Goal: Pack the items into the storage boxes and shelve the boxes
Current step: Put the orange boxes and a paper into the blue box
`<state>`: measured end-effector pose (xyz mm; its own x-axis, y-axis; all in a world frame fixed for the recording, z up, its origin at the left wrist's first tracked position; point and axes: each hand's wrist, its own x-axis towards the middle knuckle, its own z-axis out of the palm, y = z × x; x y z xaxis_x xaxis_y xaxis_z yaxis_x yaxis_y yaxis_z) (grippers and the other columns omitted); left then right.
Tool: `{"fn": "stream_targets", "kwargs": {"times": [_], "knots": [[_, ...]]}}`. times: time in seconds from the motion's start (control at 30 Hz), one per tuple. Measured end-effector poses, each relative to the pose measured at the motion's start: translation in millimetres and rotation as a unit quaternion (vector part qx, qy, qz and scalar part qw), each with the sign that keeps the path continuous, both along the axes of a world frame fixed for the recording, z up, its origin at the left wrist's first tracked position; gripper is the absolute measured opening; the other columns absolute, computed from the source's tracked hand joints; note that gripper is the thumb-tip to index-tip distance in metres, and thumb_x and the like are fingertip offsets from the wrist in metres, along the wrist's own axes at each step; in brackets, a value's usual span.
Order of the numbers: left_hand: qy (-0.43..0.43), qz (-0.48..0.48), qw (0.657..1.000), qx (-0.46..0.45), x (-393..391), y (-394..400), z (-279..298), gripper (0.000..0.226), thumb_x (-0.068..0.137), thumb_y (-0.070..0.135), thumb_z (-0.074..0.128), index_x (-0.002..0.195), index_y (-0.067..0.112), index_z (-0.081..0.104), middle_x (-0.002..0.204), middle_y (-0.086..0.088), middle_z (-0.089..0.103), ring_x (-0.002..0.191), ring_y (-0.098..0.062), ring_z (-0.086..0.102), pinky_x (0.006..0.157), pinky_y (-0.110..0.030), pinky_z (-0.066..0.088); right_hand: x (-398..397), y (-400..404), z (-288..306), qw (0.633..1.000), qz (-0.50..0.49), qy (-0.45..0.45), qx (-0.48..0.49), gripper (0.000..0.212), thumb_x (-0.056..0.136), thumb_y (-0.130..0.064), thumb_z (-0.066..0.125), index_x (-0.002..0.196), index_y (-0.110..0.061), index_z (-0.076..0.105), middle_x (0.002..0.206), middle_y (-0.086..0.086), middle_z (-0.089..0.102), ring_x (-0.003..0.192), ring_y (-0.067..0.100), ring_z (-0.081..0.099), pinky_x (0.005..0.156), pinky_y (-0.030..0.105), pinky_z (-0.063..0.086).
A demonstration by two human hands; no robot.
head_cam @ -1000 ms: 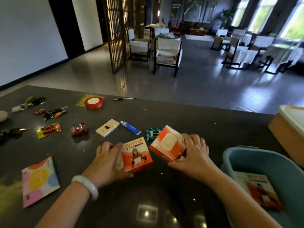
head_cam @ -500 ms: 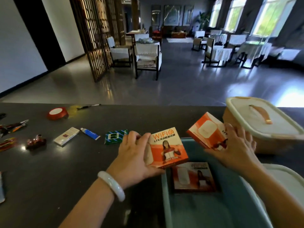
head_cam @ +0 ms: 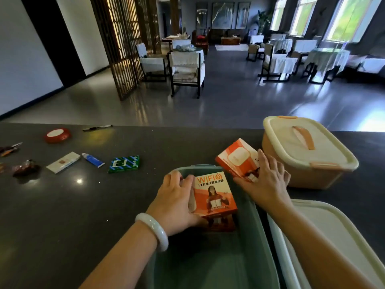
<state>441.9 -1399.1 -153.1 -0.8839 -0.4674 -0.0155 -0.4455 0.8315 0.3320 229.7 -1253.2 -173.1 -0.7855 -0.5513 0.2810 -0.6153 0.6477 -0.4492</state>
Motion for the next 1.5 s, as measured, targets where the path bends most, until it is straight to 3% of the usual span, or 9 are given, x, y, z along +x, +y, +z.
{"fn": "stream_targets", "kwargs": {"times": [0.27, 0.4, 0.53, 0.7, 1.1, 1.5], "knots": [[-0.121, 0.001, 0.992, -0.025, -19.1, 6.7, -6.1, 0.097, 0.074, 0.052, 0.073, 0.149, 0.024, 0.019, 0.146, -0.007, 0.019, 0.134, -0.028, 0.028, 0.112, -0.045, 0.03, 9.1, -29.1, 2.5, 0.998, 0.025, 0.042, 0.035, 0.095, 0.073, -0.072, 0.058, 0.145, -0.023, 0.021, 0.15, 0.008, 0.03, 0.138, 0.033, 0.02, 0.113, 0.052, 0.011], [-0.169, 0.005, 0.986, 0.001, -35.3, 6.3, -13.4, 0.105, 0.069, 0.05, 0.079, 0.151, 0.023, 0.018, 0.15, -0.008, 0.018, 0.138, -0.031, 0.025, 0.114, -0.047, 0.026, 12.9, -33.6, -1.8, 0.997, 0.019, 0.067, 0.03, 0.089, 0.074, -0.069, 0.06, 0.142, -0.023, 0.025, 0.148, 0.009, 0.031, 0.137, 0.033, 0.022, 0.112, 0.053, 0.013], [-0.163, 0.02, 0.986, 0.037, -44.1, 6.2, -25.0, 0.102, 0.068, 0.048, 0.079, 0.149, 0.029, 0.02, 0.15, -0.005, 0.018, 0.139, -0.031, 0.022, 0.115, -0.052, 0.023, 15.2, -34.0, -5.4, 0.995, 0.016, 0.093, 0.016, 0.088, 0.073, -0.067, 0.063, 0.14, -0.023, 0.026, 0.147, 0.01, 0.032, 0.135, 0.032, 0.022, 0.112, 0.051, 0.013], [-0.149, 0.025, 0.986, 0.074, -41.8, 4.1, -40.8, 0.115, 0.056, 0.055, 0.083, 0.149, 0.032, 0.018, 0.152, 0.002, 0.015, 0.141, -0.028, 0.017, 0.114, -0.052, 0.02, 15.7, -33.0, -6.1, 0.996, 0.016, 0.093, 0.012, 0.087, 0.073, -0.066, 0.064, 0.139, -0.022, 0.028, 0.148, 0.01, 0.031, 0.136, 0.032, 0.021, 0.113, 0.051, 0.013], [-0.174, 0.03, 0.983, 0.048, -44.4, 6.1, -37.6, 0.115, 0.069, 0.051, 0.078, 0.153, 0.031, 0.002, 0.156, -0.002, 0.005, 0.144, -0.031, 0.004, 0.117, -0.054, 0.008, 18.4, -32.3, -4.4, 0.997, 0.007, 0.071, 0.007, 0.086, 0.074, -0.066, 0.064, 0.139, -0.021, 0.029, 0.149, 0.009, 0.031, 0.138, 0.032, 0.021, 0.114, 0.051, 0.013], [-0.172, 0.021, 0.985, 0.015, -43.6, 6.2, -36.8, 0.125, 0.064, 0.057, 0.079, 0.152, 0.03, -0.006, 0.156, -0.005, 0.001, 0.144, -0.032, 0.002, 0.116, -0.053, 0.006, 18.1, -32.5, -2.2, 0.998, 0.005, 0.067, 0.012, 0.086, 0.074, -0.065, 0.065, 0.139, -0.021, 0.031, 0.15, 0.009, 0.031, 0.138, 0.031, 0.022, 0.114, 0.051, 0.013]]}}
